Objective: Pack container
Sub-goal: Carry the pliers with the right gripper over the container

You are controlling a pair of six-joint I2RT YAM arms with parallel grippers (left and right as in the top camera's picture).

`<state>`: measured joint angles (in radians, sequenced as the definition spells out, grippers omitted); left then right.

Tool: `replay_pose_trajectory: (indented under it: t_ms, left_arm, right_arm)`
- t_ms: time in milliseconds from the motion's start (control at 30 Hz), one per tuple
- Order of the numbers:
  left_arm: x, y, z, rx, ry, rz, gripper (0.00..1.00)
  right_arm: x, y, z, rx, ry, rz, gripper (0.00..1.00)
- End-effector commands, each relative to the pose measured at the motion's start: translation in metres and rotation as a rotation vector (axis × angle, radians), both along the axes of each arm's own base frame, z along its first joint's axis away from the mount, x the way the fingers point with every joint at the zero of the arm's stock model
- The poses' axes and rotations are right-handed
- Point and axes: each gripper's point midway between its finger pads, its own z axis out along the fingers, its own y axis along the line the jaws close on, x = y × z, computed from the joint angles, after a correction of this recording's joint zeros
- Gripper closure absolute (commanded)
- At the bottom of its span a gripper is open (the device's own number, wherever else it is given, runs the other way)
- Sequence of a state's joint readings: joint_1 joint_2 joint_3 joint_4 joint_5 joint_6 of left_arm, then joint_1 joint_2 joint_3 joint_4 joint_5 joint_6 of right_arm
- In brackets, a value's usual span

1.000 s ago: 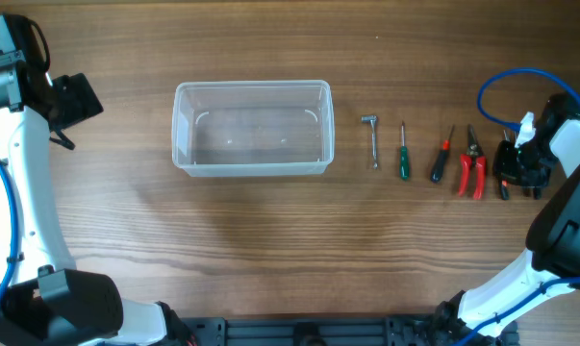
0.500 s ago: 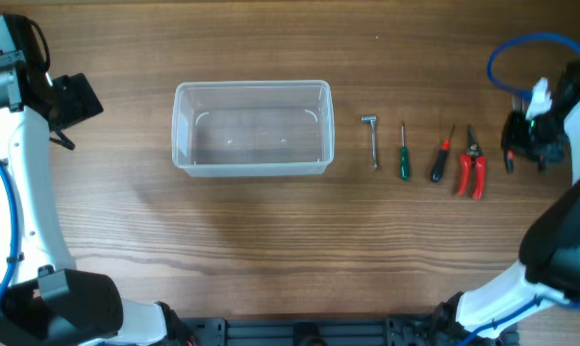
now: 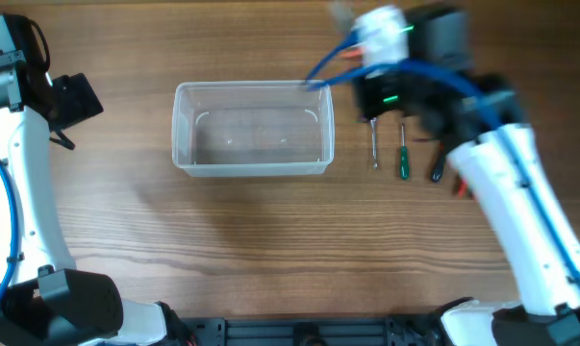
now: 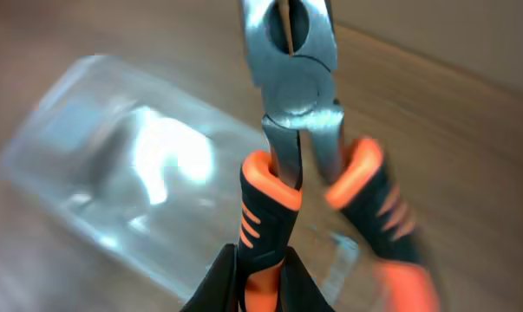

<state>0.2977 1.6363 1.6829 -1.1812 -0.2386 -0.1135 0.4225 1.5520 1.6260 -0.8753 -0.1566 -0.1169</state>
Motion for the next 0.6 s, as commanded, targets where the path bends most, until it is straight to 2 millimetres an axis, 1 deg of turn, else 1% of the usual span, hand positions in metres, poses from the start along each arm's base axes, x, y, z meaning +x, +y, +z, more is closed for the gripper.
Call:
replay_pose_trajectory:
  t_ms: [0,100,167,200,233,267,367,500,567]
  left_arm:
    - [0.000,0.002,-0.001,0.005,0.003,0.004,0.00]
    - [0.000,0.002,-0.001,0.005,0.003,0.005,0.00]
    - [0.000,0.002,-0.001,0.005,0.003,0.005,0.00]
    - [0.000,0.002,-0.001,0.005,0.003,0.004,0.00]
    - [0.000,0.002,-0.001,0.005,0.002,0.005,0.00]
    - [0.000,0.002,-0.001,0.005,0.003,0.005,0.00]
    - [0.000,0.002,-0.001,0.005,0.003,0.005,0.00]
    - [0.000,0.002,-0.001,0.005,0.002,0.005,0.00]
    - [0.000,0.002,-0.001,0.005,0.003,0.004,0.00]
  right_arm:
    - [-0.021,0.076,-0.015,-0.078,-0.071,0.281,0.96]
    - [-0.036,0.126,-0.039,-0.152,-0.127,0.483,0.96]
    - [-0.039,0.148,-0.060,-0.200,-0.150,0.572,0.96]
    - [-0.036,0.155,-0.071,-0.226,-0.158,0.590,0.96]
    - [-0.032,0.159,-0.083,-0.251,-0.158,0.592,0.96]
    - [-0.023,0.162,-0.097,-0.280,-0.161,0.580,0.95]
    - [-0.003,0.169,-0.128,-0.342,-0.189,0.603,0.96]
    - [0.020,0.184,-0.155,-0.354,-0.248,0.625,0.96]
    - [0.027,0.190,-0.166,-0.348,-0.260,0.622,0.96]
